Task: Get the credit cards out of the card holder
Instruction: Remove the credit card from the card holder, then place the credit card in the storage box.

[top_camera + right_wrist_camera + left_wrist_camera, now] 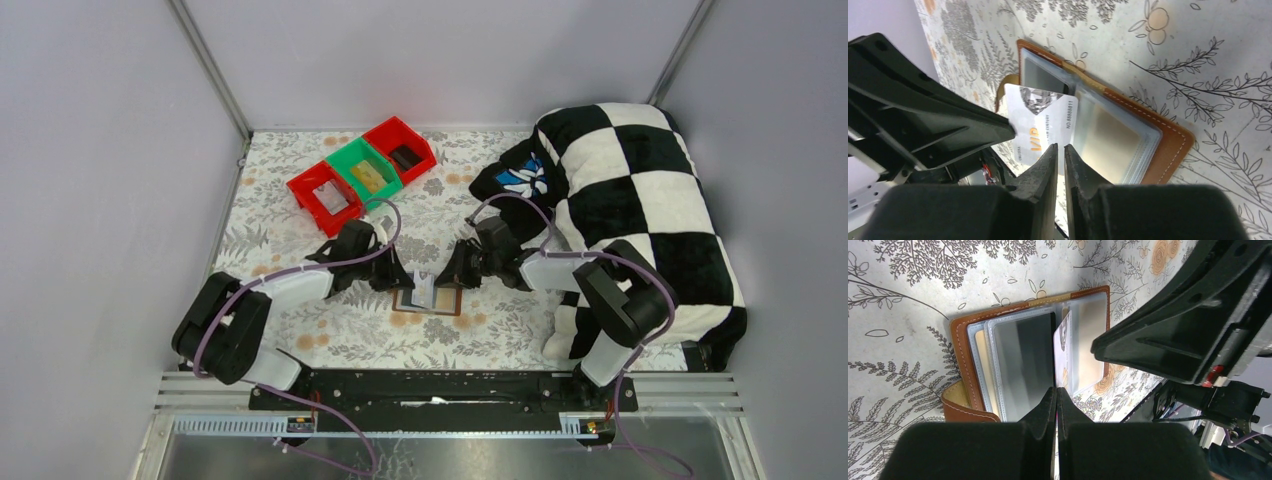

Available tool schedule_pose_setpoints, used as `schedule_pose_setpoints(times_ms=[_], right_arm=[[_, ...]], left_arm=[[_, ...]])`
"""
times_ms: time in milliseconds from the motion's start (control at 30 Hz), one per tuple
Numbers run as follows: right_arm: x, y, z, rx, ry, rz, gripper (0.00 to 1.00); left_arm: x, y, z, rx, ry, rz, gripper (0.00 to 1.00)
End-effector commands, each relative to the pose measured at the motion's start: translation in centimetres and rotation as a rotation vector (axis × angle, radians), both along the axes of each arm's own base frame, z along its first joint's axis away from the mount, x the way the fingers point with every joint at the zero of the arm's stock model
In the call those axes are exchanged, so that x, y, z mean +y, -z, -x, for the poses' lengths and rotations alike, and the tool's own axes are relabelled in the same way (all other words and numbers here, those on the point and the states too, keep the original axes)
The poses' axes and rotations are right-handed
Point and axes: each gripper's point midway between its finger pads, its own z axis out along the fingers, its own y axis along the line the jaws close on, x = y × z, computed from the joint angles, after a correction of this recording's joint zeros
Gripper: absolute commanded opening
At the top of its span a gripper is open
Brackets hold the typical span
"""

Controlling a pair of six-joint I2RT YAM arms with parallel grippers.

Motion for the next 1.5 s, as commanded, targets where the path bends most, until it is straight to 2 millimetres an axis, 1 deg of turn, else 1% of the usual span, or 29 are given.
schedule_pose_setpoints(times_ms=[0, 100, 200, 233, 300, 367, 433, 500, 733, 767, 800, 833, 900, 933, 1033, 1100, 1133, 1200, 1233, 1267, 1300, 1333, 1367, 1467], right_arm=[[0.9, 0.8, -0.1, 0.025, -0.011, -0.001, 0.17], [0.8, 1.7, 0.2, 0.046, -0.009, 0.013, 0.16], [0.7, 2.1, 0.4, 0.054, -0.007, 0.016, 0.16], [0.7, 2.3, 0.4, 0.059, -0.006, 0.018, 0.16], [0.7, 2.5, 0.5, 0.064, -0.007, 0.017, 0.16], [0.7, 2.7, 0.7, 0.073, -0.007, 0.015, 0.16], [0.7, 2.8, 0.8, 0.077, -0.005, 0.011, 0.16], [0.7, 2.9, 0.9, 0.079, -0.006, 0.010, 0.16], [0.7, 2.9, 0.9, 0.079, -0.006, 0.008, 0.16], [0.7, 2.9, 1.0, 0.080, -0.005, 0.008, 0.16], [0.7, 2.8, 1.0, 0.079, -0.005, 0.007, 0.16], [0.7, 2.7, 1.0, 0.078, -0.006, 0.005, 0.15], [0.7, 2.4, 1.0, 0.073, -0.007, 0.000, 0.15], [0.7, 2.2, 0.9, 0.068, -0.006, -0.002, 0.16], [0.7, 1.1, 0.9, 0.051, -0.016, 0.000, 0.16], [0.6, 0.2, 0.7, 0.026, -0.031, 0.018, 0.19], [0.5, -0.5, 0.5, 0.006, -0.037, 0.026, 0.22], [0.4, -2.3, 0.0, -0.042, -0.044, 0.035, 0.34], [0.2, -2.9, -0.2, -0.064, -0.041, 0.044, 0.45], [0.1, -3.8, -0.6, -0.090, -0.036, 0.052, 0.52], [-0.1, -4.5, -0.9, -0.116, -0.033, 0.062, 0.57], [-0.3, -5.1, -1.0, -0.131, -0.027, 0.071, 0.61], [-0.5, -5.7, -1.2, -0.151, -0.021, 0.076, 0.64], [-1.1, -7.0, -1.4, -0.187, -0.002, 0.086, 0.69]], left_arm=[[-0.7, -0.7, -0.7, -0.025, 0.018, 0.042, 0.00], [-1.0, -0.8, -0.6, -0.023, 0.024, 0.060, 0.00], [-1.4, -1.0, -0.6, -0.023, 0.038, 0.084, 0.00], [-1.5, -1.2, -0.5, -0.022, 0.047, 0.096, 0.04], [-1.8, -1.3, -0.5, -0.020, 0.053, 0.117, 0.17], [-2.1, -1.5, -0.4, -0.019, 0.060, 0.141, 0.27], [-2.3, -1.4, -0.4, -0.012, 0.064, 0.148, 0.32], [-2.3, -1.2, -0.3, -0.003, 0.066, 0.146, 0.33], [-2.0, 0.0, -0.2, 0.018, 0.061, 0.112, 0.30], [-2.1, 0.1, -0.2, 0.021, 0.064, 0.108, 0.27], [-2.0, 0.3, -0.2, 0.024, 0.062, 0.102, 0.24], [-2.0, 0.4, -0.2, 0.027, 0.060, 0.098, 0.18], [-1.8, 0.1, -0.6, 0.015, 0.045, 0.082, 0.02], [-1.7, -0.3, -0.8, -0.002, 0.037, 0.078, 0.00], [-1.1, -2.3, -1.9, -0.066, 0.013, 0.034, 0.00], [-0.5, -4.1, -2.6, -0.099, 0.001, 0.012, 0.00], [-0.3, -5.0, -3.0, -0.114, -0.006, 0.004, 0.00], [0.4, -6.8, -3.8, -0.143, -0.026, -0.009, 0.00], [0.8, -7.6, -4.3, -0.152, -0.037, -0.016, 0.00], [1.1, -8.3, -4.7, -0.161, -0.047, -0.022, 0.00], [1.6, -9.0, -5.0, -0.162, -0.059, -0.029, 0.00], [1.9, -10.0, -5.6, -0.177, -0.072, -0.025, 0.00], [2.3, -10.6, -6.0, -0.183, -0.087, -0.027, 0.00], [4.2, -12.6, -8.2, -0.221, -0.183, -0.036, 0.00]])
